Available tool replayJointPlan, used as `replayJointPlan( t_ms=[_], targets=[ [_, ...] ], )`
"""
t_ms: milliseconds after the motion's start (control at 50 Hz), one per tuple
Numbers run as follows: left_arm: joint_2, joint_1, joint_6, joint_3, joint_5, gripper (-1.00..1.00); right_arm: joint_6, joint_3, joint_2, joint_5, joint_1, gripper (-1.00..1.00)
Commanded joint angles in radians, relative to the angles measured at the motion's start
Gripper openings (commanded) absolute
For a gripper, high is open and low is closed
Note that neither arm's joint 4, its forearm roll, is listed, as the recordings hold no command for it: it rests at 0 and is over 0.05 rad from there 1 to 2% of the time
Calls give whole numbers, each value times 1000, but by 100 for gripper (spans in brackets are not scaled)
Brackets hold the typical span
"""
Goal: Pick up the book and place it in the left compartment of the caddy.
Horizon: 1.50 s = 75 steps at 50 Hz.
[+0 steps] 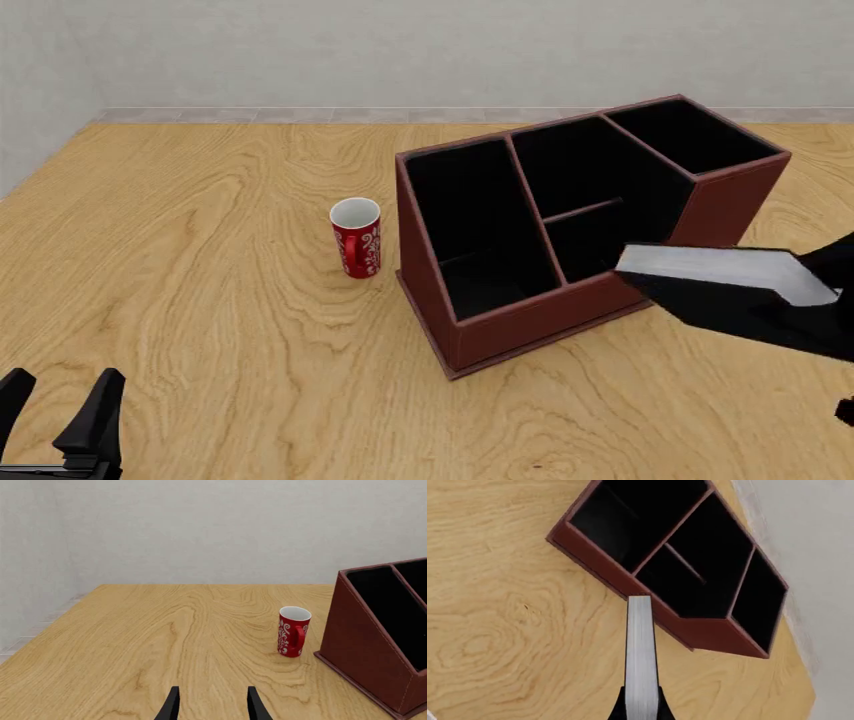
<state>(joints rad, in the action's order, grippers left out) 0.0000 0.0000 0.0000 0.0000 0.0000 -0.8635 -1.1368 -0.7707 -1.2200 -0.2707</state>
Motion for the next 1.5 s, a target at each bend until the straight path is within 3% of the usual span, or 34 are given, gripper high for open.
replayJointPlan(
  t_ms=[20, 40, 80, 100, 120, 140, 260, 320, 360, 440, 480, 500, 600, 780, 800, 960, 1000, 1020, 1100, 1120, 1180, 1200, 1240, 1260, 1280, 1340, 1360, 1500],
  targets=[
    [0, 0, 0, 0, 0, 100, 214, -103, -81, 0, -117, -100],
    [0, 0, 0, 0, 0, 100, 181, -89, -81, 0, -77, -100],
    [0, 0, 0, 0, 0, 100, 275, -136, -113, 0, -157, -100],
    [0, 0, 0, 0, 0, 100, 271, -136, -118, 0, -145, -100],
    [0, 0, 0, 0, 0, 100, 310, -150, -131, 0, -178, -100],
    [0, 0, 0, 0, 0, 100, 300, -157, -136, 0, -168, -100],
    [0, 0, 0, 0, 0, 100, 454, -235, -200, 0, -261, -100],
    [0, 0, 0, 0, 0, 100, 468, -272, -227, 0, -259, -100],
    [0, 0, 0, 0, 0, 100, 527, -309, -253, 0, -304, -100],
    [0, 0, 0, 0, 0, 100, 552, -349, -290, 0, -321, -100],
    [0, 0, 0, 0, 0, 100, 606, -373, -316, 0, -354, -100],
    [0, 0, 0, 0, 0, 100, 577, -370, -319, 0, -334, -100],
    [0, 0, 0, 0, 0, 100, 626, -404, -367, 0, -357, -100],
    [0, 0, 0, 0, 0, 100, 636, -439, -417, 0, -365, -100],
    [0, 0, 0, 0, 0, 100, 614, -437, -421, 0, -349, -100],
    [0, 0, 0, 0, 0, 100, 622, -449, -452, 0, -360, -100],
    [0, 0, 0, 0, 0, 100, 599, -450, -457, 0, -334, -100],
    [0, 0, 0, 0, 0, 100, 627, -462, -466, 0, -348, -100],
    [0, 0, 0, 0, 0, 100, 620, -470, -484, 0, -323, -100],
    [0, 0, 0, 0, 0, 100, 641, -482, -491, 0, -322, -100],
    [0, 0, 0, 0, 0, 100, 634, -482, -503, 0, -313, -100],
    [0, 0, 0, 0, 0, 100, 595, -466, -504, 0, -286, -100],
    [0, 0, 0, 0, 0, 100, 618, -474, -514, 0, -301, -100],
    [0, 0, 0, 0, 0, 100, 589, -466, -515, 0, -280, -100],
    [0, 0, 0, 0, 0, 100, 620, -479, -521, 0, -298, -100],
    [0, 0, 0, 0, 0, 100, 620, -483, -533, 0, -297, -100],
    [0, 0, 0, 0, 0, 100, 595, -480, -536, 0, -278, -100],
    [0, 0, 0, 0, 0, 100, 597, -495, -561, 0, -265, -100]
  ],
)
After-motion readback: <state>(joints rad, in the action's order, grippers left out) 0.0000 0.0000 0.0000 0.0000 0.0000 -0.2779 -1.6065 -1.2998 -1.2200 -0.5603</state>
